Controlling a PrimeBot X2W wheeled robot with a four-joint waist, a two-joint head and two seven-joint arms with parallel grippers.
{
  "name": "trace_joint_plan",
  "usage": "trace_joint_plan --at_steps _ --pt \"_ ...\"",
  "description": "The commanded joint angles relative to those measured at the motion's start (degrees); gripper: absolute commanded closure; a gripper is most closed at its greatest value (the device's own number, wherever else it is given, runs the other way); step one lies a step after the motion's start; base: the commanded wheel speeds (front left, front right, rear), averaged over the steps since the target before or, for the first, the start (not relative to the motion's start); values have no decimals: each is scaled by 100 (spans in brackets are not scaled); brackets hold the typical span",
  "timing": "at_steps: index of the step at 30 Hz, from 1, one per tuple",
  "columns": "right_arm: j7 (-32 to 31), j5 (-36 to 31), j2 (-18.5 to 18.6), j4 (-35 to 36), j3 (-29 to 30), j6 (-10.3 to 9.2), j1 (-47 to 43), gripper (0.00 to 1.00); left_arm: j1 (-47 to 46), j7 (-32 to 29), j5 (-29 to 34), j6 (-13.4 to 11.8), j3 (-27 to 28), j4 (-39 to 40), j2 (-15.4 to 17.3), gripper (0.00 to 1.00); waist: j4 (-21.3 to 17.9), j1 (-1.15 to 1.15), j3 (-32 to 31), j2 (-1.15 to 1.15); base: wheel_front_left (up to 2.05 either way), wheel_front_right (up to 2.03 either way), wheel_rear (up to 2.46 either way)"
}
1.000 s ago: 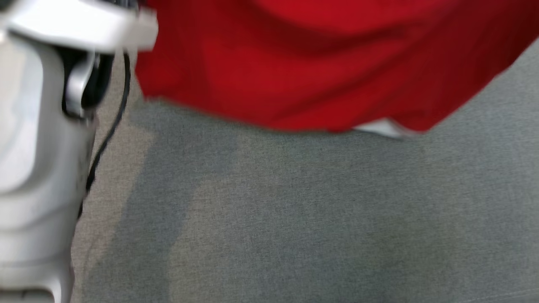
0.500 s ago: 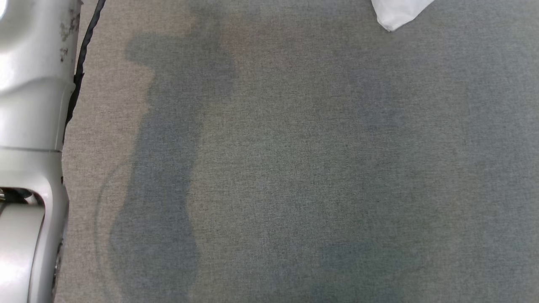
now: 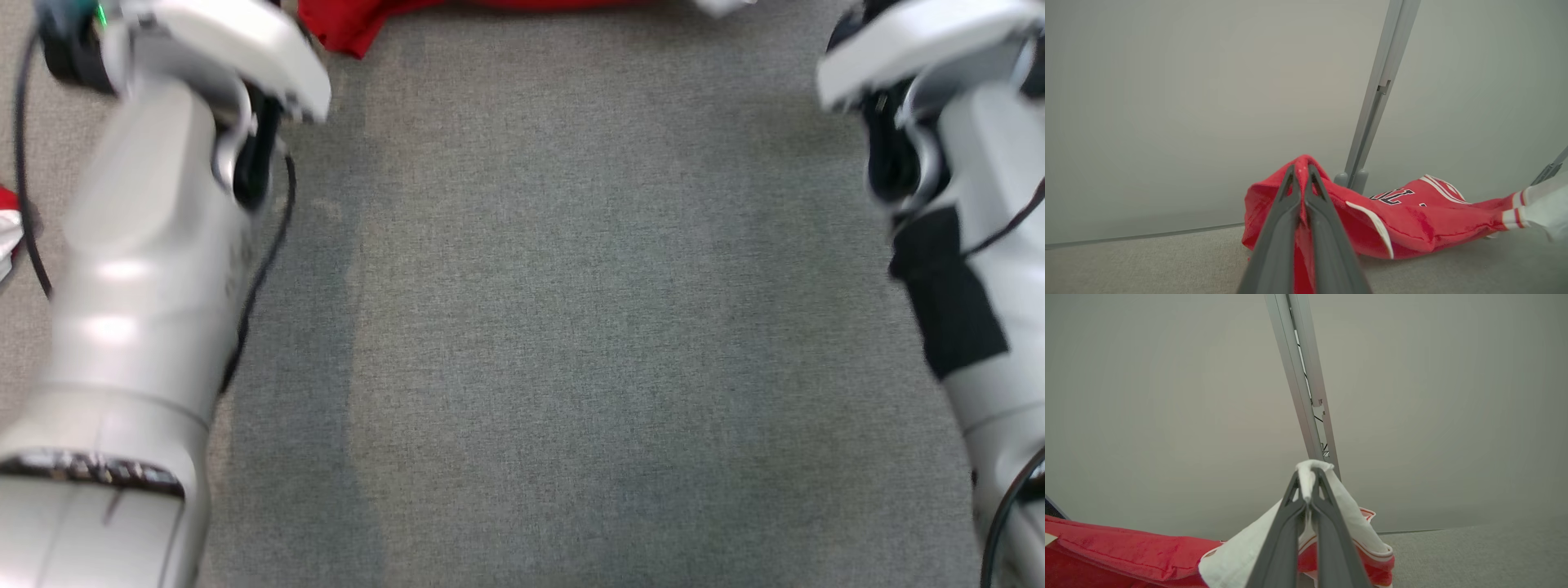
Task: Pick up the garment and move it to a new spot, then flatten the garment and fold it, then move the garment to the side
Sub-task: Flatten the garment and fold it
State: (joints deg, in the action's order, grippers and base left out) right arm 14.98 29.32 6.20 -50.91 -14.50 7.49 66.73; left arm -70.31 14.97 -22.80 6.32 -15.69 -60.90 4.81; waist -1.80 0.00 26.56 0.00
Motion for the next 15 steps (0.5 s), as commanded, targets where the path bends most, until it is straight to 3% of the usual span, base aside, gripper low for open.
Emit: trace_joint_plan --at_steps 1,8,15 --pt "29 143 -13 -17 -17 1 -359 100 429 25 -40 16 116 70 2 100 -23 0 -52 0 0 0 0" --pt "29 454 -51 248 -102 1 -1290 100 1485 28 71 41 391 435 -16 100 -92 0 -327 0 0 0 0" --pt "30 776 -20 882 -191 1 -2872 100 2965 28 357 69 578 1332 -73 100 -123 0 -1018 0 0 0 0"
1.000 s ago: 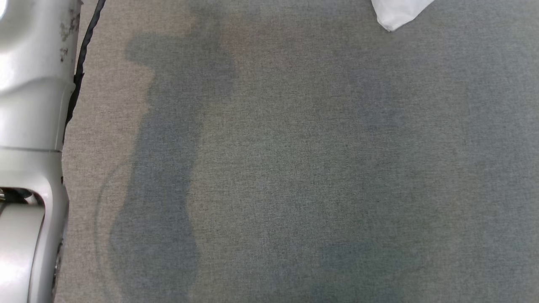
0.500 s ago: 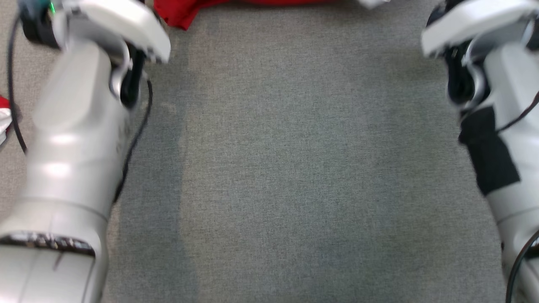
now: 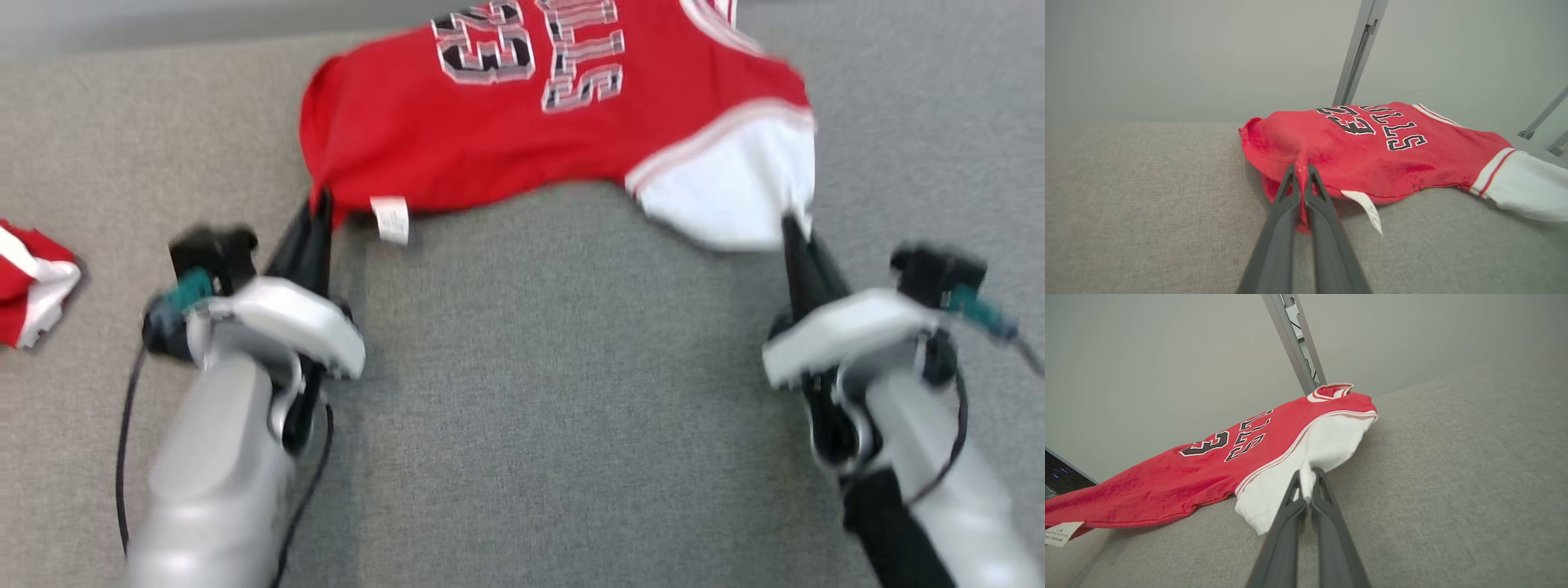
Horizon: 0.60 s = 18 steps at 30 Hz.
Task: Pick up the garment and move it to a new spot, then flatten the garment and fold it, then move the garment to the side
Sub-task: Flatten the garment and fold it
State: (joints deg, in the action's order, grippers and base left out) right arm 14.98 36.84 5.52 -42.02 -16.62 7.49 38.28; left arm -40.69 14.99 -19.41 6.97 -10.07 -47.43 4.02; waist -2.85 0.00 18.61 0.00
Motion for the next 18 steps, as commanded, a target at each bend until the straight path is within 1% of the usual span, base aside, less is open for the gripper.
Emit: trace_joint_plan --at_steps 1,6,10,13,18 --pt "30 136 0 189 42 1 -565 100 476 26 73 17 69 264 7 100 -36 0 -454 0 0 0 0" --pt "30 149 6 877 149 1 -1827 100 1643 27 204 39 244 1043 85 100 -108 0 -895 0 0 0 0" --pt "30 69 42 1511 219 1 -2673 100 2506 28 276 39 323 1645 158 100 -176 0 -1117 0 0 0 0" --pt "-113 -48 59 1931 347 1 -3242 100 3104 27 318 -57 375 2066 179 100 -212 0 -1257 0 0 0 0" --pt "-666 -358 -17 2763 710 1 -4181 100 3971 -43 351 -247 376 2780 205 100 -207 0 -1499 0 0 0 0"
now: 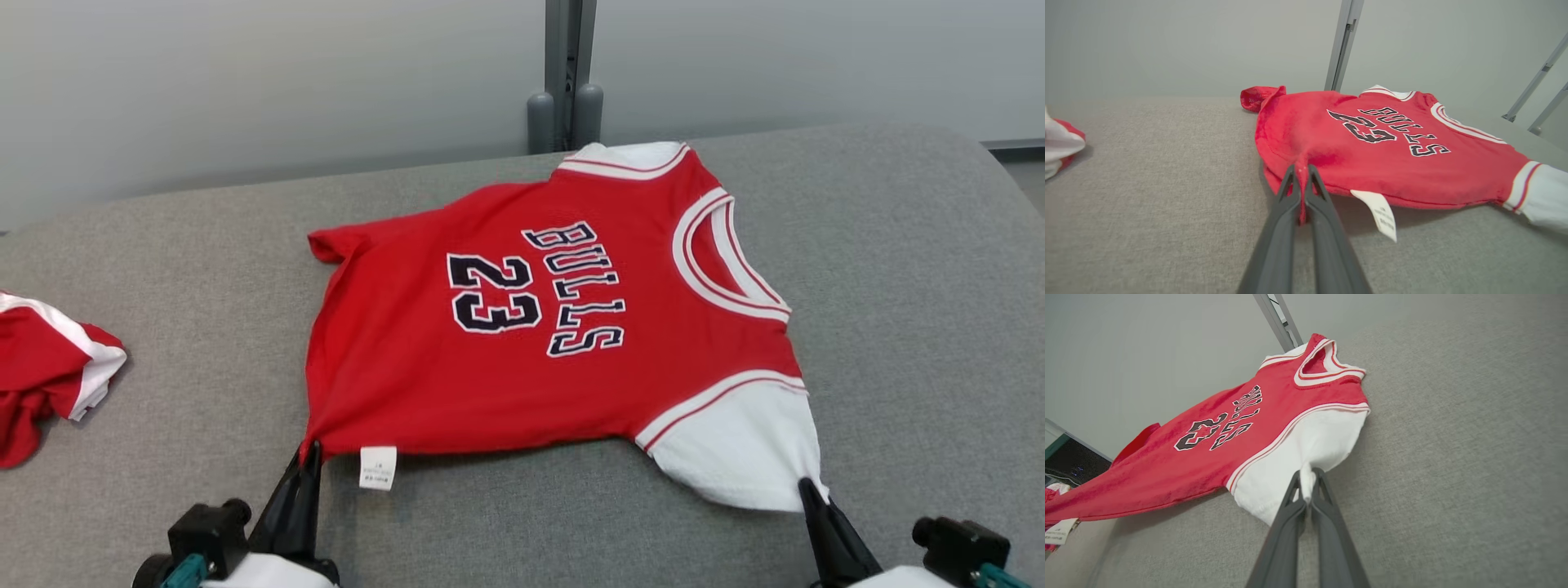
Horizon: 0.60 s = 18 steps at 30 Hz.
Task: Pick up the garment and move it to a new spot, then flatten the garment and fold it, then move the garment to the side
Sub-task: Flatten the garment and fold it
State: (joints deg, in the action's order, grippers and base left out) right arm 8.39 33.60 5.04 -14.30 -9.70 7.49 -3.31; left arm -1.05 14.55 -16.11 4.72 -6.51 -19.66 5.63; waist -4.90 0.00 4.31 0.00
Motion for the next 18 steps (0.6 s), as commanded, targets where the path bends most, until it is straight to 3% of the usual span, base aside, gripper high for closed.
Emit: trace_joint_plan --at_steps 1,12,18 --pt "-129 -73 -11 180 100 1 -218 100 177 -66 2 -73 14 166 18 100 4 0 -126 0 0 0 0" --pt "-1605 -496 -201 2130 917 1 -1848 100 1554 -991 -92 -531 125 1941 184 100 45 0 -515 0 0 0 0" --pt "-1902 -429 -201 2650 1018 1 -2156 100 1825 -1357 -75 -694 173 2570 260 100 47 0 -530 0 0 0 0"
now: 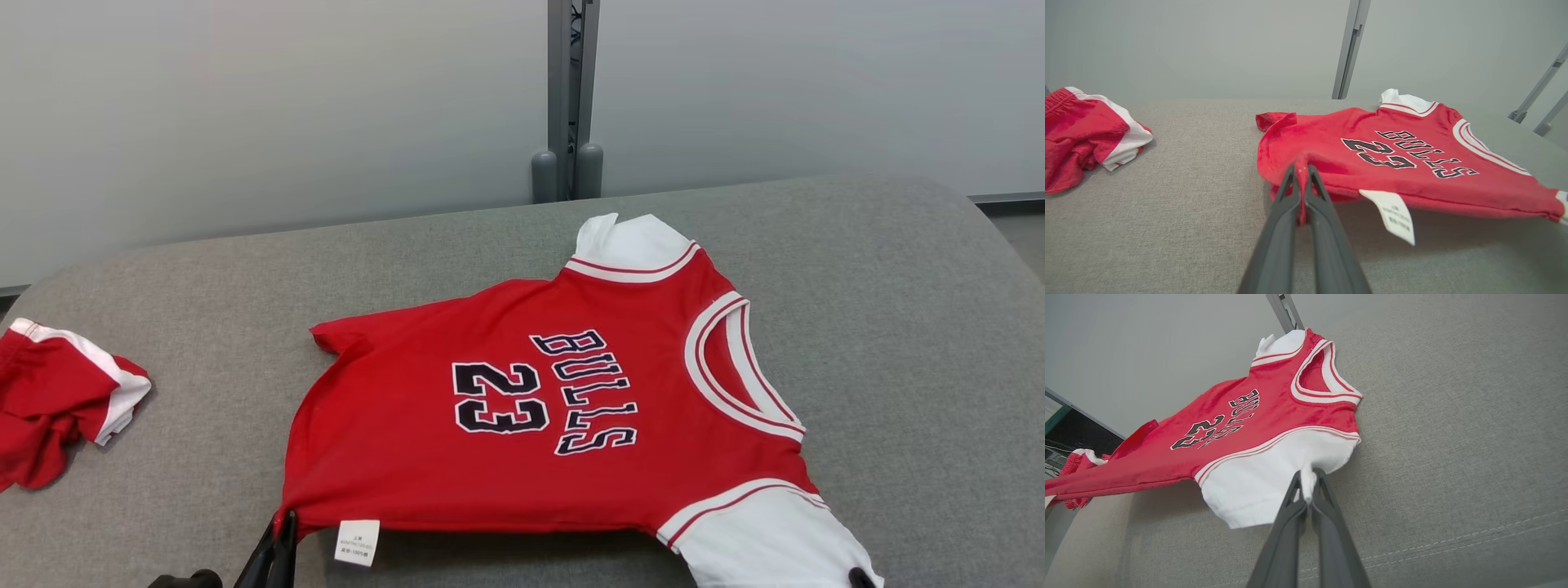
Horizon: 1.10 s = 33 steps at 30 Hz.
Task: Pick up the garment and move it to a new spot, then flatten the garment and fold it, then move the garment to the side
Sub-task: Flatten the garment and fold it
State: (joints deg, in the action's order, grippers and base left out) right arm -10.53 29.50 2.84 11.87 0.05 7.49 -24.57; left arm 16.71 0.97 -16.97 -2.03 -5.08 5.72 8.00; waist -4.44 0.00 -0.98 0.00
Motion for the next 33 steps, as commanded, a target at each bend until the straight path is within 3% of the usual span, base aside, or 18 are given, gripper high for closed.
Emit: trace_joint_plan --at_steps 1,6,12,24,33 --pt "-36 9 19 113 62 1 -50 100 87 -63 9 -53 31 127 33 100 -2 0 3 0 0 0 0" --pt "73 -50 17 182 58 1 173 100 154 -355 -37 -110 -14 352 51 100 17 0 93 0 0 0 0" --pt "449 -274 18 -235 -65 1 841 100 -235 -734 -132 -90 -58 217 94 100 148 0 445 0 0 0 0" --pt "1387 -470 328 -1787 -163 1 2869 100 -1481 -893 -301 154 -155 -384 127 100 387 0 1301 0 0 0 0" --pt "1977 -281 619 -3170 -681 1 3903 100 -2129 -610 -356 405 -298 -1202 102 100 449 0 1775 0 0 0 0"
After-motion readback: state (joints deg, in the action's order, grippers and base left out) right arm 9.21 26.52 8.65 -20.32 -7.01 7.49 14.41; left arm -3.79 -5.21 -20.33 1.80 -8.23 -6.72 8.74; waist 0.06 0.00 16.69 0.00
